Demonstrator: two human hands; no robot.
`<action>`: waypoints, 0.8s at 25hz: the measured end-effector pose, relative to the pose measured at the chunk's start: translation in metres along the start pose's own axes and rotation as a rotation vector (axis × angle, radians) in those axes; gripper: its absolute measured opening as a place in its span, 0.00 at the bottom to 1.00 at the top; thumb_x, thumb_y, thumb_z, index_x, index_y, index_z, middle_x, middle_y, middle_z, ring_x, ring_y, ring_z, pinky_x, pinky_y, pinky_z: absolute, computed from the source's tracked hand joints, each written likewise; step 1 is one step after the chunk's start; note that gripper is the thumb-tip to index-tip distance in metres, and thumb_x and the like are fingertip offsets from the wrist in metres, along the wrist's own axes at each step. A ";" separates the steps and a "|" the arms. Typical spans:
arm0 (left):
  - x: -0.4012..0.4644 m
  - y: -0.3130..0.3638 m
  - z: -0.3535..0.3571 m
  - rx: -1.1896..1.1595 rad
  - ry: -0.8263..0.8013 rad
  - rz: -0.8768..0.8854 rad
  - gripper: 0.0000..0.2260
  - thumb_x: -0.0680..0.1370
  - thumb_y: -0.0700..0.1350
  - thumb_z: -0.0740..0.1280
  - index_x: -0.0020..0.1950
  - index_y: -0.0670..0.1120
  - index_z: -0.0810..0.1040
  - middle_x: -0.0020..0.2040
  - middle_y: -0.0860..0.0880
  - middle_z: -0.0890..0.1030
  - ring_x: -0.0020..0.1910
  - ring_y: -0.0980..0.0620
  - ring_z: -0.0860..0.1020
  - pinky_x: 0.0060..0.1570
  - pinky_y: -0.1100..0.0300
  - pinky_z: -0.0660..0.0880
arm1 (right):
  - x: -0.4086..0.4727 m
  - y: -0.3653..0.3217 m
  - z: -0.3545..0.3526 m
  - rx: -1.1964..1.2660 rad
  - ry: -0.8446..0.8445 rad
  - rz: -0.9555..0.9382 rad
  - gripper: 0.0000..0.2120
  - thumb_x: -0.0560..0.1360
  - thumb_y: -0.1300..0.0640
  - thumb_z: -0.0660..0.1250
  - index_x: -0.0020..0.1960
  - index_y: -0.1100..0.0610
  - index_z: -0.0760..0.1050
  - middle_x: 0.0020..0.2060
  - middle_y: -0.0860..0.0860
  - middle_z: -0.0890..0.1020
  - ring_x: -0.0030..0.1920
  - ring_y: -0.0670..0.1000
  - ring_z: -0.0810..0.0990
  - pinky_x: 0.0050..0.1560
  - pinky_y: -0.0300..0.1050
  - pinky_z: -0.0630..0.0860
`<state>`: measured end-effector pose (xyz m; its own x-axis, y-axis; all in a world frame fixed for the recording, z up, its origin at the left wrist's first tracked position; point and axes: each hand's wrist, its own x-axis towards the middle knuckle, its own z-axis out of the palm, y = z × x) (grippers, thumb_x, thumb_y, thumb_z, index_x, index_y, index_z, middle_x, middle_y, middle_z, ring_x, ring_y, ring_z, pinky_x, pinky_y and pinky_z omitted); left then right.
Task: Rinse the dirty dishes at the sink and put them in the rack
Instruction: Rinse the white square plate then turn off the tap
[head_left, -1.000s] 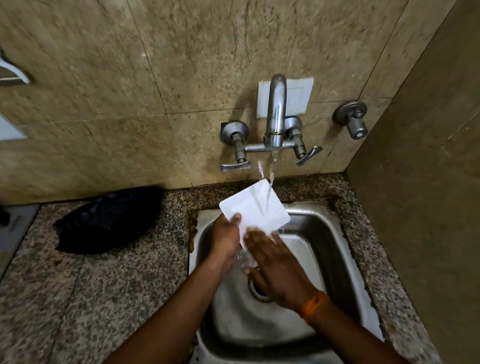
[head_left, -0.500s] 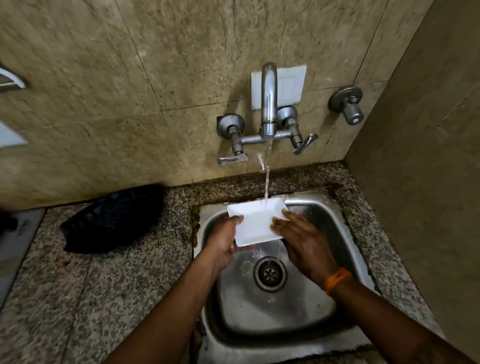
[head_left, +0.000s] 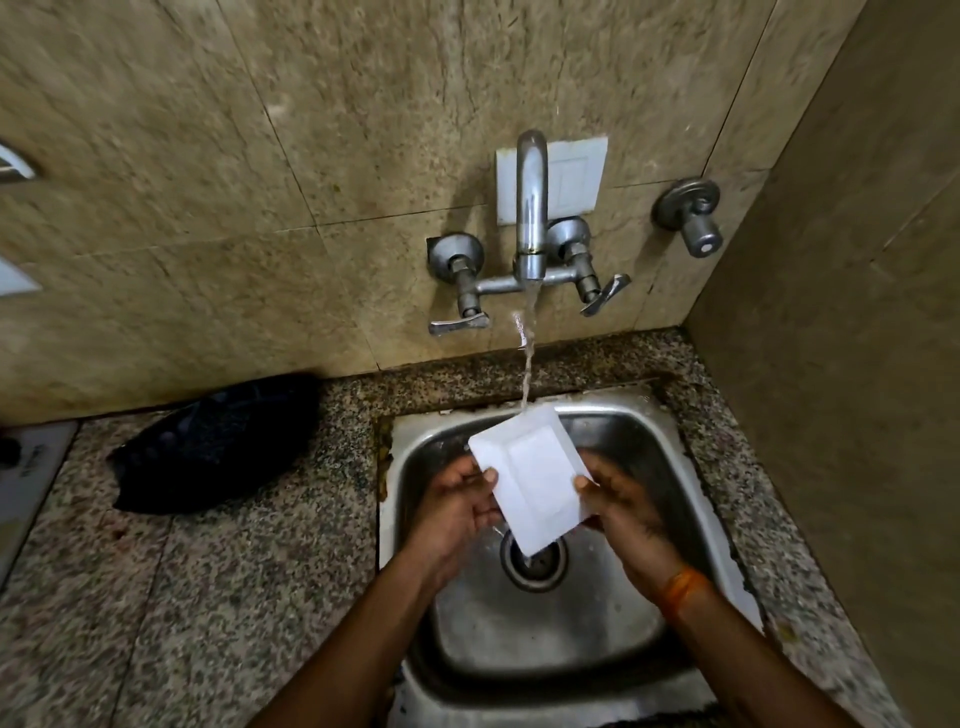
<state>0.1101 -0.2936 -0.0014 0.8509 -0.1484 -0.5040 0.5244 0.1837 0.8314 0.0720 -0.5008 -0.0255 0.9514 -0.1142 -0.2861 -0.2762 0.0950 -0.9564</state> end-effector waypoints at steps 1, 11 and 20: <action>0.001 0.001 0.004 0.026 0.013 0.020 0.11 0.82 0.36 0.65 0.61 0.46 0.82 0.54 0.46 0.88 0.51 0.45 0.86 0.49 0.47 0.83 | 0.003 0.002 0.001 -0.173 0.070 -0.102 0.14 0.81 0.59 0.68 0.66 0.50 0.79 0.64 0.51 0.83 0.65 0.51 0.80 0.69 0.59 0.75; 0.001 0.029 0.034 0.212 0.030 0.235 0.12 0.82 0.34 0.65 0.60 0.44 0.84 0.51 0.50 0.89 0.52 0.49 0.86 0.49 0.56 0.82 | 0.025 -0.048 0.036 -1.087 -0.113 -0.613 0.38 0.81 0.31 0.42 0.84 0.52 0.49 0.83 0.48 0.50 0.83 0.48 0.46 0.82 0.53 0.45; 0.025 0.049 0.011 0.407 -0.027 0.252 0.11 0.80 0.37 0.69 0.58 0.49 0.86 0.49 0.50 0.88 0.46 0.50 0.85 0.46 0.56 0.80 | 0.030 -0.072 0.013 -0.999 -0.133 -0.567 0.28 0.85 0.45 0.58 0.82 0.51 0.57 0.78 0.44 0.61 0.75 0.43 0.63 0.77 0.43 0.59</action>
<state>0.1570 -0.2993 0.0293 0.9460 -0.1745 -0.2731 0.2425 -0.1778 0.9537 0.1223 -0.4986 0.0357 0.9637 0.2206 0.1507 0.2668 -0.7675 -0.5829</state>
